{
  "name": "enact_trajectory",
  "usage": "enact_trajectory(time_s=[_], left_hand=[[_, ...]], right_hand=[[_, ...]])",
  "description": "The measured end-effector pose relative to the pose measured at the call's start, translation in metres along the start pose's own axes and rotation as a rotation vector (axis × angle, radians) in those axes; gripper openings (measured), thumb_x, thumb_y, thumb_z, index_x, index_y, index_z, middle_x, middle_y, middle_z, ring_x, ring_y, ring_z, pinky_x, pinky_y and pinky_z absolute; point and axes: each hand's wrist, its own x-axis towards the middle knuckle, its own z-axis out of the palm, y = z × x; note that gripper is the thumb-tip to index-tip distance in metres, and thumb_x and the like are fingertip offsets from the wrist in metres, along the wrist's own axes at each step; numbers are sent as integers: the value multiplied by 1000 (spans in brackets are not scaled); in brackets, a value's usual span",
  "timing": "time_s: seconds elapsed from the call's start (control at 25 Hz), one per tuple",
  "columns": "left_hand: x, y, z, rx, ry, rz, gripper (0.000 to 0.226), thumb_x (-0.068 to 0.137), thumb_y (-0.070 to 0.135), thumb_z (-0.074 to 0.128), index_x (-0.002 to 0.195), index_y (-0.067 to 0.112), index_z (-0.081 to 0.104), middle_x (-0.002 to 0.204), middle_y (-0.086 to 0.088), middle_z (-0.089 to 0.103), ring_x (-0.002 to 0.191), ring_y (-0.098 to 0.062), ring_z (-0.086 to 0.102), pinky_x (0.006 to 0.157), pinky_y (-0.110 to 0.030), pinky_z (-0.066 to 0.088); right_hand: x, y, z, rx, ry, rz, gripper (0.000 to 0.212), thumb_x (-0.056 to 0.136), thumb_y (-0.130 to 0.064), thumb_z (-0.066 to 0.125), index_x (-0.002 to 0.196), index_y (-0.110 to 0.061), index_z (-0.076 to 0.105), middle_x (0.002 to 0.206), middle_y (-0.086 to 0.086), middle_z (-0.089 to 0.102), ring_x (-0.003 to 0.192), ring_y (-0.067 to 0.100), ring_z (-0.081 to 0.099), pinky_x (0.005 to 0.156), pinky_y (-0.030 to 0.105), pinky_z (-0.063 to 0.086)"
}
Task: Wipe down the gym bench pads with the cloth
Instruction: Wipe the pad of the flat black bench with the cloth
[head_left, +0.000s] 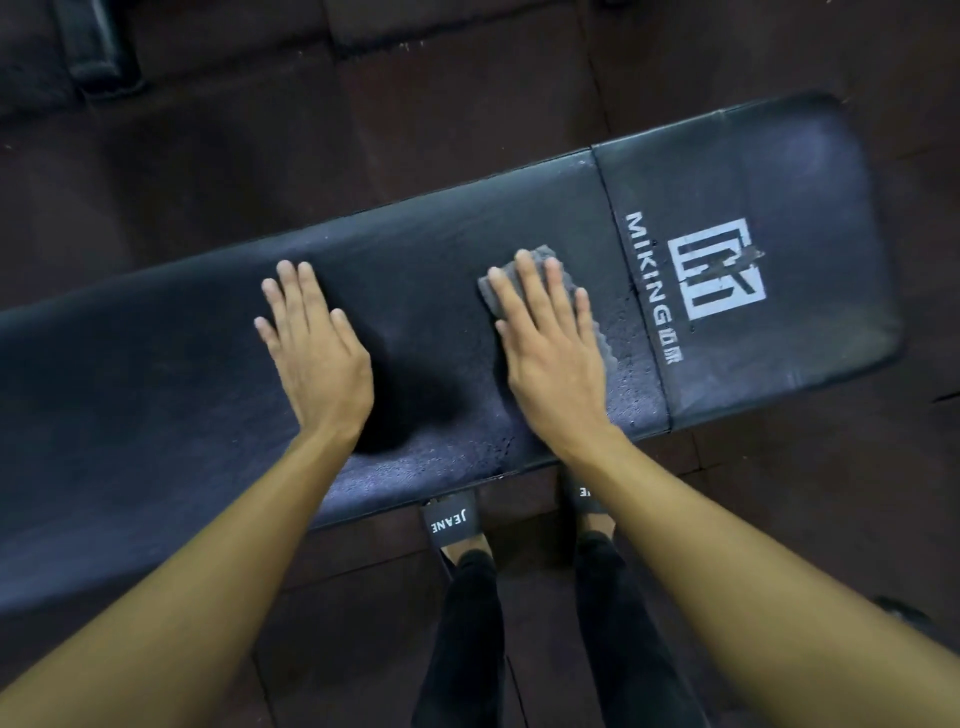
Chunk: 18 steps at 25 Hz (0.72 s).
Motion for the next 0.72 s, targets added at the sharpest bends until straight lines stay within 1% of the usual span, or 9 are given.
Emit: enact_trajectory(time_s=[0.12, 0.24, 0.28, 0.4, 0.44, 0.52, 0.6, 0.68, 0.72], left_hand=[[-11, 28, 7, -55, 33, -85, 53, 104, 15, 31, 156, 9, 19, 165, -6, 10, 153, -24, 1, 124, -46, -2], [-35, 67, 23, -79, 3, 10, 52, 104, 14, 33, 155, 10, 24, 164, -5, 15, 153, -21, 4, 124, -44, -3], [-43, 80, 30, -83, -14, 49, 52, 103, 15, 34, 155, 11, 25, 164, -4, 16, 153, -20, 4, 124, -43, -3], [-56, 111, 46, -90, -42, 109, 52, 102, 18, 32, 154, 12, 28, 164, -3, 18, 153, -19, 7, 124, -44, -1], [-58, 120, 49, -97, -47, 117, 52, 102, 18, 31, 153, 12, 29, 163, -3, 18, 153, -19, 7, 124, -45, 0], [-55, 137, 54, -111, -43, 128, 52, 102, 18, 32, 153, 11, 30, 163, -3, 19, 153, -19, 8, 125, -45, 1], [-45, 152, 57, -99, -27, 147, 51, 102, 17, 33, 153, 11, 30, 163, -4, 20, 152, -20, 9, 124, -46, 2], [-30, 168, 64, -54, -11, 174, 52, 101, 18, 33, 152, 10, 30, 163, -5, 20, 152, -22, 10, 124, -46, 2], [-23, 175, 69, -20, -11, 190, 52, 101, 18, 33, 153, 9, 30, 163, -6, 20, 152, -23, 11, 124, -47, 3]], right_hand=[[-19, 39, -15, -20, -17, 7, 51, 107, -34, 31, 157, -28, 22, 166, 0, 16, 153, 21, 10, 123, 47, 16], [-26, 50, -19, 6, -42, -41, 56, 105, -43, 35, 157, -27, 22, 166, 0, 14, 154, 21, 9, 124, 46, 14], [-24, 52, -19, 34, -47, -57, 56, 105, -39, 40, 157, -26, 23, 166, 1, 15, 154, 22, 9, 123, 46, 15], [-14, 53, -28, 275, -32, -34, 57, 101, -9, 52, 154, -18, 34, 163, 5, 26, 152, 22, 17, 120, 47, 25], [-9, 54, -36, 381, -19, -22, 55, 100, -3, 51, 152, -14, 37, 161, 7, 30, 151, 23, 21, 119, 46, 29], [12, 63, -58, 521, 42, -44, 50, 100, 2, 47, 149, -8, 41, 159, 11, 34, 149, 24, 27, 118, 44, 31], [44, 78, -78, 518, 110, -70, 49, 99, 2, 46, 148, -7, 43, 157, 12, 36, 149, 26, 28, 118, 44, 31], [82, 97, -81, 411, 145, -85, 51, 97, 3, 47, 147, -9, 44, 156, 13, 38, 148, 29, 29, 117, 47, 33], [97, 104, -77, 345, 127, -100, 53, 96, 4, 48, 147, -10, 44, 156, 13, 38, 148, 30, 30, 116, 48, 33]])
